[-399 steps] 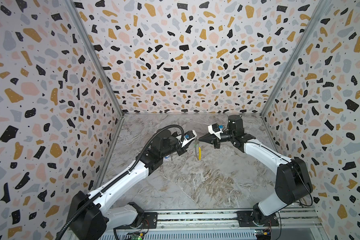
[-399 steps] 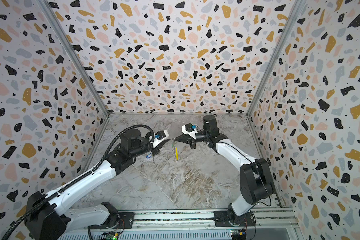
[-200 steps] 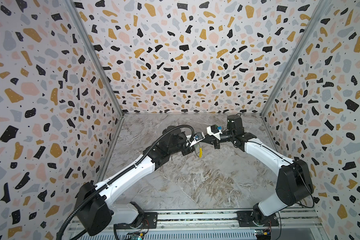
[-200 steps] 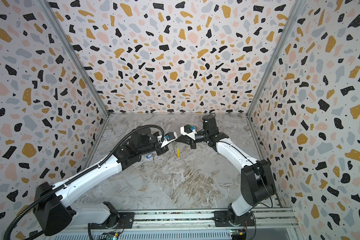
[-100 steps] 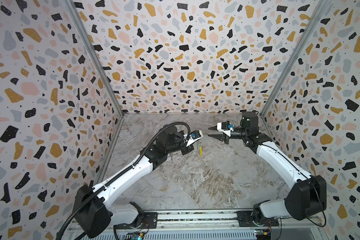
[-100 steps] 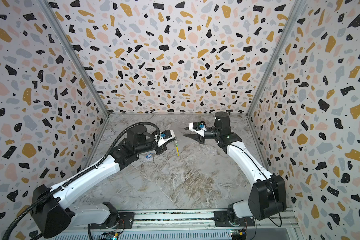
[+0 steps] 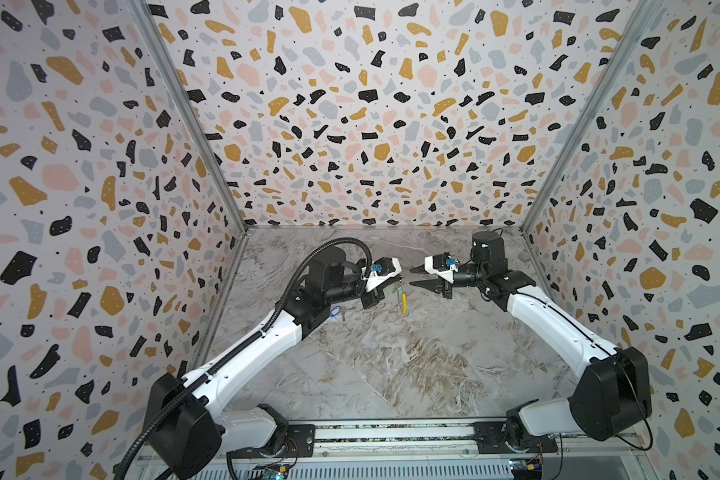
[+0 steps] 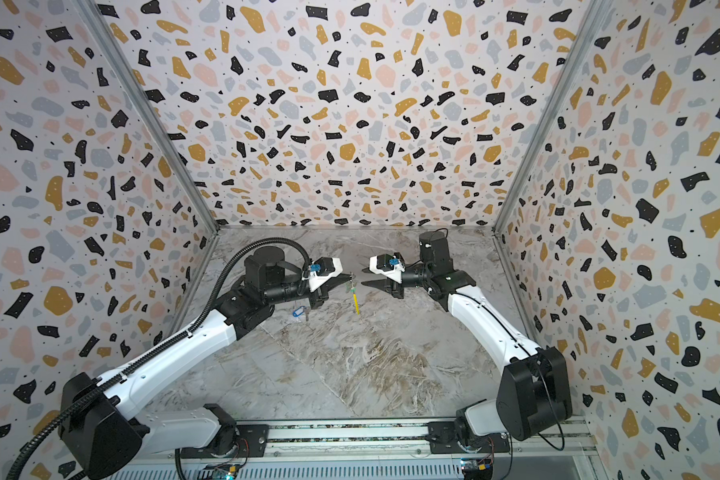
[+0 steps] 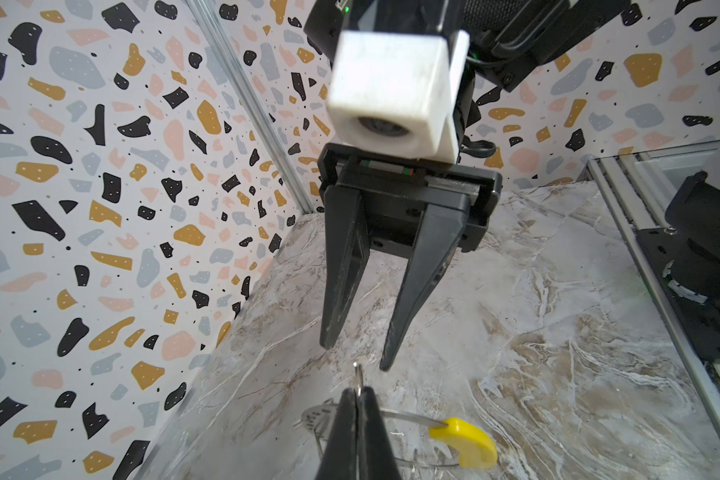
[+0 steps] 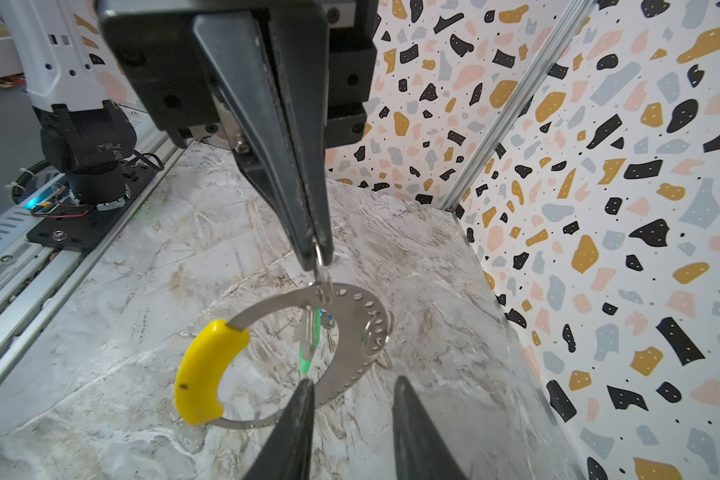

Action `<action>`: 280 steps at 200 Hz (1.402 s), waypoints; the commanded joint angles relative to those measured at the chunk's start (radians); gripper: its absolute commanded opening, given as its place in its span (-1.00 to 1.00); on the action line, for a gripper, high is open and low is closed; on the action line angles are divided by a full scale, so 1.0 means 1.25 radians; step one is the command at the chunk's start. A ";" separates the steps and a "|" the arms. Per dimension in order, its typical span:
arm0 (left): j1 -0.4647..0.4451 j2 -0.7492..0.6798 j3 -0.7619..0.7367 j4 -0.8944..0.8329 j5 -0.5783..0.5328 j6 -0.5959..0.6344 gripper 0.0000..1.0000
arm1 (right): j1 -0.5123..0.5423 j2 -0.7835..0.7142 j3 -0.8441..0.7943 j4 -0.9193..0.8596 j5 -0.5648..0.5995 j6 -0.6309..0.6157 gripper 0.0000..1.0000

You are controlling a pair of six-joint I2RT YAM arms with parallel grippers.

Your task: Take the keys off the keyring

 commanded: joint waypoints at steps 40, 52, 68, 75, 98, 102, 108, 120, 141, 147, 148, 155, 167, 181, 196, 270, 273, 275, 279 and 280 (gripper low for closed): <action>0.018 0.006 -0.015 0.113 0.094 -0.065 -1.00 | 0.007 -0.021 0.012 0.006 -0.012 0.001 -0.33; 0.019 0.007 -0.018 0.123 0.097 -0.069 -1.00 | 0.007 -0.025 0.011 0.007 -0.013 0.003 -0.33; 0.020 0.009 -0.017 0.123 0.101 -0.072 -1.00 | 0.007 -0.031 0.011 0.007 -0.021 0.004 -0.33; 0.020 0.010 -0.017 0.124 0.101 -0.072 -1.00 | 0.007 -0.035 0.012 0.011 -0.025 0.005 -0.34; 0.022 0.010 -0.018 0.123 0.098 -0.069 -1.00 | 0.007 -0.045 0.016 0.019 -0.030 0.011 -0.38; 0.022 0.011 -0.018 0.123 0.098 -0.069 -1.00 | 0.008 -0.045 0.017 0.019 -0.032 0.013 -0.38; 0.022 0.012 -0.018 0.123 0.097 -0.069 -1.00 | 0.007 -0.046 0.020 0.018 -0.037 0.014 -0.39; 0.022 0.013 -0.019 0.126 0.098 -0.069 -1.00 | 0.007 -0.047 0.022 0.026 -0.053 0.021 -0.42; 0.022 0.015 -0.019 0.128 0.098 -0.070 -1.00 | 0.008 -0.047 0.022 0.041 -0.081 0.037 -0.43; 0.022 0.015 -0.019 0.128 0.097 -0.069 -1.00 | 0.009 -0.047 0.024 0.042 -0.086 0.038 -0.44; 0.022 0.016 -0.019 0.128 0.097 -0.069 -1.00 | 0.009 -0.047 0.024 0.042 -0.087 0.039 -0.44; 0.022 0.016 -0.019 0.128 0.097 -0.069 -1.00 | 0.010 -0.047 0.024 0.046 -0.092 0.044 -0.45; 0.022 0.017 -0.019 0.128 0.097 -0.069 -1.00 | 0.010 -0.047 0.022 0.060 -0.104 0.056 -0.45; 0.022 0.016 -0.020 0.128 0.100 -0.070 -1.00 | 0.014 -0.045 0.019 0.079 -0.108 0.071 -0.48; 0.022 0.017 -0.020 0.128 0.101 -0.071 -1.00 | 0.015 -0.043 0.015 0.105 -0.111 0.088 -0.49; 0.022 0.012 -0.022 0.120 0.102 -0.066 -1.00 | 0.026 -0.030 0.002 0.159 -0.147 0.140 -0.70; 0.022 0.011 -0.021 0.120 0.103 -0.066 -1.00 | 0.026 -0.030 0.002 0.158 -0.147 0.139 -0.71; 0.022 0.011 -0.021 0.120 0.103 -0.066 -1.00 | 0.025 -0.030 0.001 0.158 -0.146 0.139 -0.72; 0.022 0.010 -0.022 0.120 0.103 -0.065 -1.00 | 0.026 -0.030 0.002 0.157 -0.146 0.139 -0.72; 0.022 0.010 -0.022 0.120 0.103 -0.064 -1.00 | 0.026 -0.030 0.001 0.156 -0.146 0.139 -0.73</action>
